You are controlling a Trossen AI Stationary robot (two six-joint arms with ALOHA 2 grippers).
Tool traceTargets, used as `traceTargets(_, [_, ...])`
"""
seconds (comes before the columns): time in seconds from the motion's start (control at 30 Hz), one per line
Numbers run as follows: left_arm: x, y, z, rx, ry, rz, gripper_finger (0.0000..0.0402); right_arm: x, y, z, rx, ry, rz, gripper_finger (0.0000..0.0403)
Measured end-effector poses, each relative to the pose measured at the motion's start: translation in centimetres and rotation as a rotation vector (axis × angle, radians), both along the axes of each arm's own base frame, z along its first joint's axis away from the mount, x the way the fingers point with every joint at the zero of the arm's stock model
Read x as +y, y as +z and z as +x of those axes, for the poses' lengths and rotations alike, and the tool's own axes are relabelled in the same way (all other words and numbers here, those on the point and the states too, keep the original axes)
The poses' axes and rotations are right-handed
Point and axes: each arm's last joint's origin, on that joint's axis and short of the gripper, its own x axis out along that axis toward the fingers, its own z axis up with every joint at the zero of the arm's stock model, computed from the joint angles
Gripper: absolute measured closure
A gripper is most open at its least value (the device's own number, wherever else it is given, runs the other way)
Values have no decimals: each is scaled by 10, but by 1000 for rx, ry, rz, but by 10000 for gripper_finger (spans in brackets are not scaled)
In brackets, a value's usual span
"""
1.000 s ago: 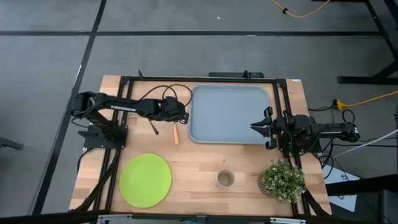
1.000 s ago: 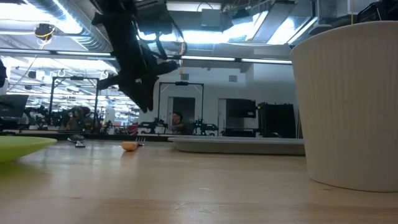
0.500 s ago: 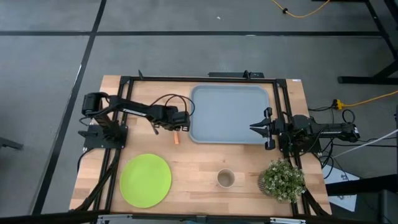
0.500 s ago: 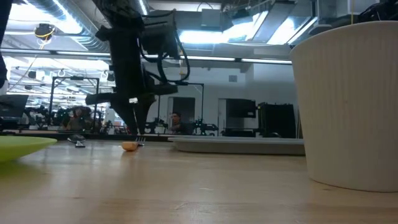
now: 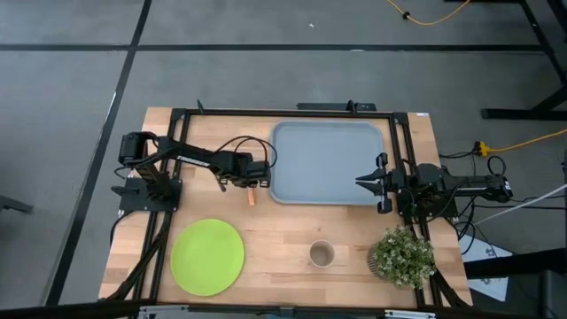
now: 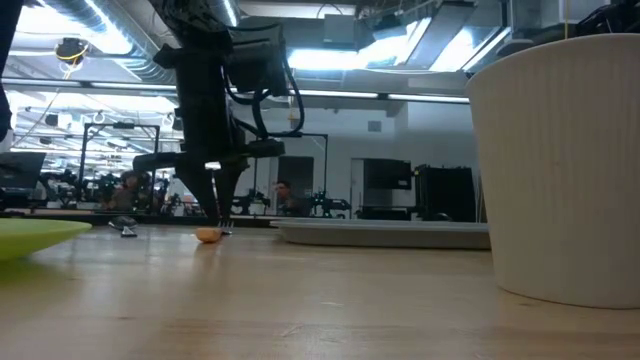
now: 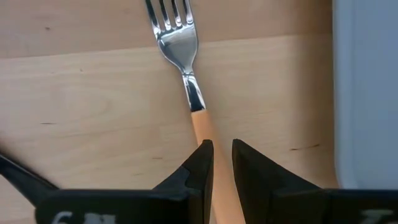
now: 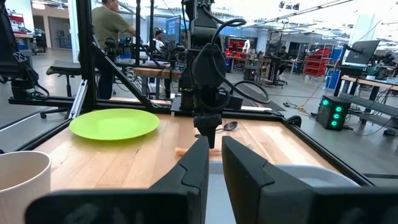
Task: Pick and place plate/cup/fork/spoon on tray
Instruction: Put the light orange fork on the light blue tray
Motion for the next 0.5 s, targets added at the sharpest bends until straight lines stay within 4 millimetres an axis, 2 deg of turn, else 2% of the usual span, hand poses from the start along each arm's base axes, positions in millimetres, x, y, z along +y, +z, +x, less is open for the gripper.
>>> traceTargets(0.5, [0,-1,-3,24,30,-6,349,0,0,0,0,0,0,351])
